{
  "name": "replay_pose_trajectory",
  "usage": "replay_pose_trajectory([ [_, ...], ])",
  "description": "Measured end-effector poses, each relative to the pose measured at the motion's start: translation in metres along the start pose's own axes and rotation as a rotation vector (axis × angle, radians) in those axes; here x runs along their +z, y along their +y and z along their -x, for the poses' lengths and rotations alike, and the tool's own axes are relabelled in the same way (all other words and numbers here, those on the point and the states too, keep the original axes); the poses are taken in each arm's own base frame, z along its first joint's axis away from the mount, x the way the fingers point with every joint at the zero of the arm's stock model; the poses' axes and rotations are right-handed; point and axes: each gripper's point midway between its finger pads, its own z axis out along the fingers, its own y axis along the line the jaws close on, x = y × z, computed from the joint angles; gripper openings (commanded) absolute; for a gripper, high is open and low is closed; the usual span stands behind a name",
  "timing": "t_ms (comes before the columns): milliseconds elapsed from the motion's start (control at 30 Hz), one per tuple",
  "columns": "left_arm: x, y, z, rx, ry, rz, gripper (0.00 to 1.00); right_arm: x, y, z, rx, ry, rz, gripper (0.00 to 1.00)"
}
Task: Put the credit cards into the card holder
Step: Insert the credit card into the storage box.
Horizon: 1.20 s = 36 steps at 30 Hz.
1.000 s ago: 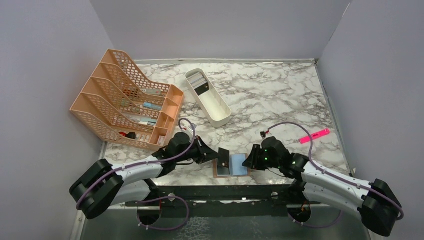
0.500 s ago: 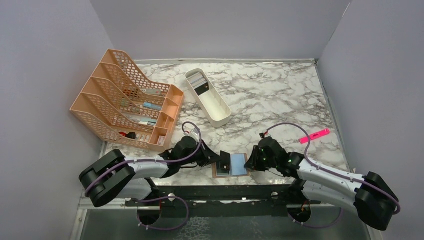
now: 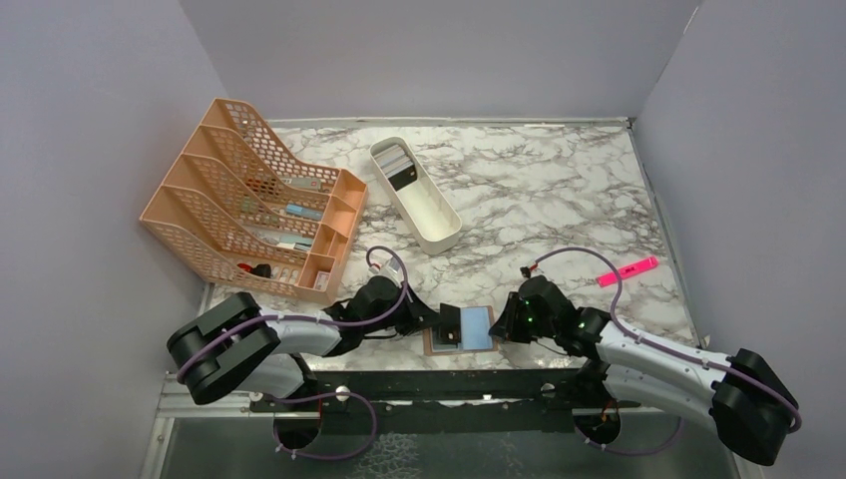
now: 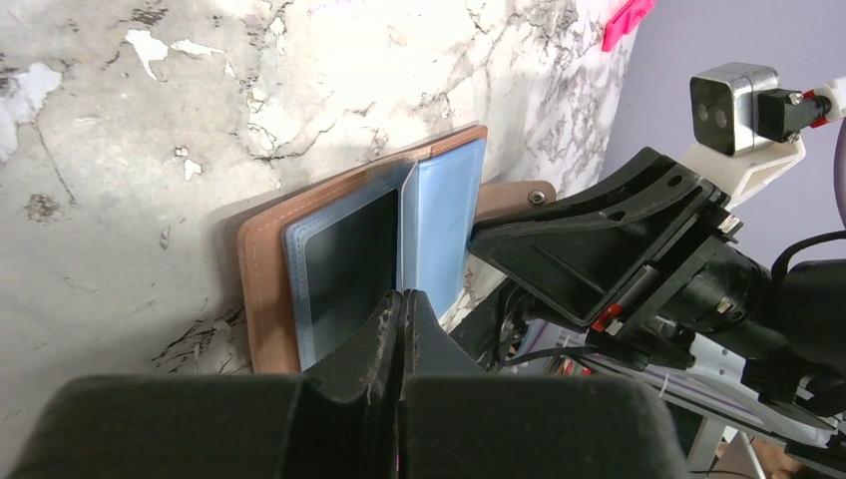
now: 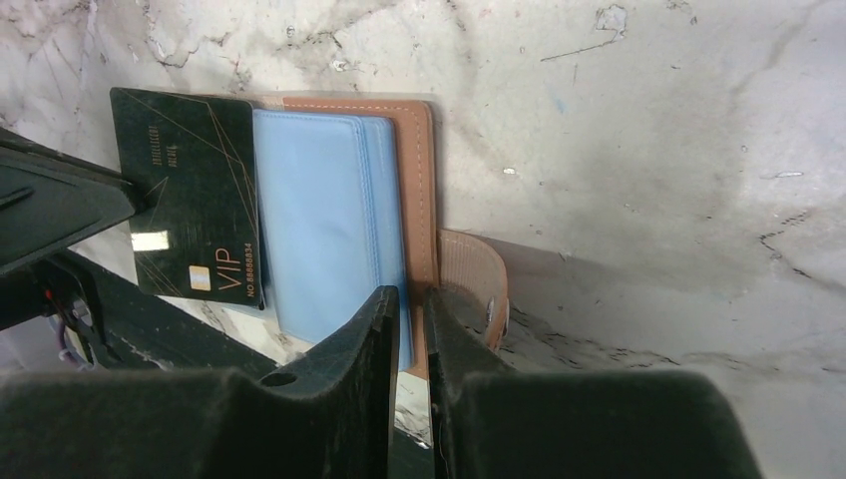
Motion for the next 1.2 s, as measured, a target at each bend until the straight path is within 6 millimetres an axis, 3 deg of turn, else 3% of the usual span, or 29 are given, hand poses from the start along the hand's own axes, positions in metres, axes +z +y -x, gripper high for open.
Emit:
replay_pose_trajectory([
  [633,0.004,0.007,-0.018,0.021,0.027,0.022,0.00,-0.001,0.001,0.001,0.000,-0.005,0.007,0.19],
  [1200,0.007,0.013,-0.005,0.064,-0.072,0.047,0.00,0.001,0.005,0.000,0.007,-0.007,0.038,0.19],
])
